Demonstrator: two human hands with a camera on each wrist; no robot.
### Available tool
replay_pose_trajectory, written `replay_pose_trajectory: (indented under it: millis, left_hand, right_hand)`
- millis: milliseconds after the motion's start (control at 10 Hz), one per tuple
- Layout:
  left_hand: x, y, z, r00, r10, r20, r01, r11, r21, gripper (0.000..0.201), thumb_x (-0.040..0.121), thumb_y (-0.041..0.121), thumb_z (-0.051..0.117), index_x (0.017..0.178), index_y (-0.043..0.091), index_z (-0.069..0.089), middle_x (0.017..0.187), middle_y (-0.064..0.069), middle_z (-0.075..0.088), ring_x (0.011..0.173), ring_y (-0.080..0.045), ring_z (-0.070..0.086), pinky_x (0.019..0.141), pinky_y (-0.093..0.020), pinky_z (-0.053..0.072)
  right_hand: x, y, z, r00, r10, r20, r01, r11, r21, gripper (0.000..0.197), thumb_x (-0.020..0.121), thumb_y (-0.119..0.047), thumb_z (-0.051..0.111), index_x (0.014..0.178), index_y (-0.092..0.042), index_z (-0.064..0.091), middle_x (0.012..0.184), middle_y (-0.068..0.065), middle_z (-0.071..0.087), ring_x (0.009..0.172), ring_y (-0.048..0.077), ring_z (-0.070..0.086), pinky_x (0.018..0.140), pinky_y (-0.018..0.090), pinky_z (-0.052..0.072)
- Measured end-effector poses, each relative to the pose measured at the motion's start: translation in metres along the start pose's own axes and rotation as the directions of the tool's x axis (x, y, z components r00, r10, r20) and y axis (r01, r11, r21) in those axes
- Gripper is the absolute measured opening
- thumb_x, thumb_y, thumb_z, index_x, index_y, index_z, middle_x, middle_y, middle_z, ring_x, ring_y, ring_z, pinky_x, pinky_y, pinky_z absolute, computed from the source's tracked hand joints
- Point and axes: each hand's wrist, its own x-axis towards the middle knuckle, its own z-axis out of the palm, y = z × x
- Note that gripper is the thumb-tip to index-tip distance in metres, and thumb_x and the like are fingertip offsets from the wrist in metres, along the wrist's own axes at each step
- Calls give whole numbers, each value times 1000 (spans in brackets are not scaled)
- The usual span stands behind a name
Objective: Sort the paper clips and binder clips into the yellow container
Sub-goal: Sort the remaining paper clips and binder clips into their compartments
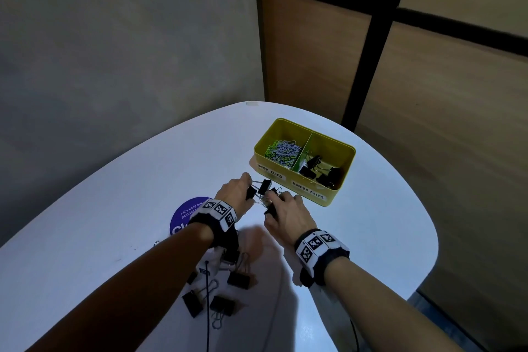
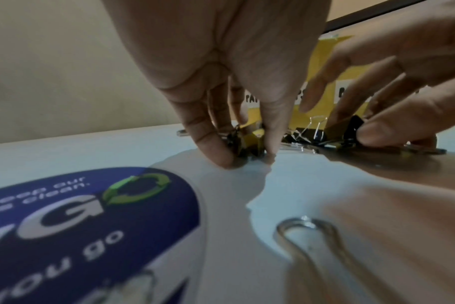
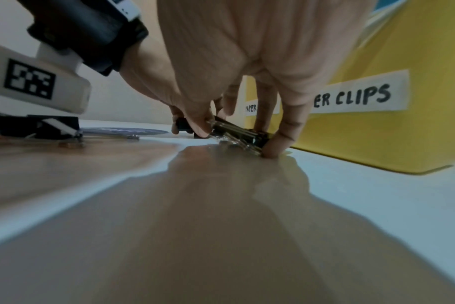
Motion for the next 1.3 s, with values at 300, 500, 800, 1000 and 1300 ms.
replay_pose_trajectory:
  millis: [300,500,800,1000,1300]
  left_hand:
    - [-9,-18,-5,991,-41,129,44,999,-20,29,80,17,64,108,12,60,108,-10,63,97,-30,60,75,-33,47]
    - [-22,-20,-7,998,3,67,6,991,-137,19,76,14,59,69,28,47,79,-3,63,73,-29,61,65,-39,52]
    - [-27,-16,-4,979,102,176,-90,993,-78,47,87,16,54,132,24,45,112,-8,64,104,-26,60,90,-38,50]
    - [-26,3,8,979,97,179,-100,995,10,35,83,34,63,114,19,59,114,-9,51,104,-28,54,81,-33,44]
    - [-31,22,-23,950,289,118,-285,957,-47,22,80,30,62,98,17,62,91,-8,69,85,-28,64,73,-33,50]
  right_hand:
    - [-9,3,3,994,-100,-43,99,995,-6,31,90,-22,41,107,-11,64,115,17,52,103,33,46,91,40,46]
    - [-16,3,8,996,-93,-5,93,993,71,60,84,-42,17,113,-8,57,122,15,47,111,30,47,89,38,45]
    - [-13,8,6,996,-85,11,84,992,91,30,97,-17,42,123,-4,49,128,17,41,117,31,43,94,37,41]
    - [-13,10,2,995,-103,14,101,989,105,28,97,-16,41,120,-3,51,126,18,44,115,33,44,94,39,41]
    - [-16,11,-63,950,-177,-256,274,863,423,25,100,-15,38,100,-7,62,109,5,53,96,13,48,83,20,33]
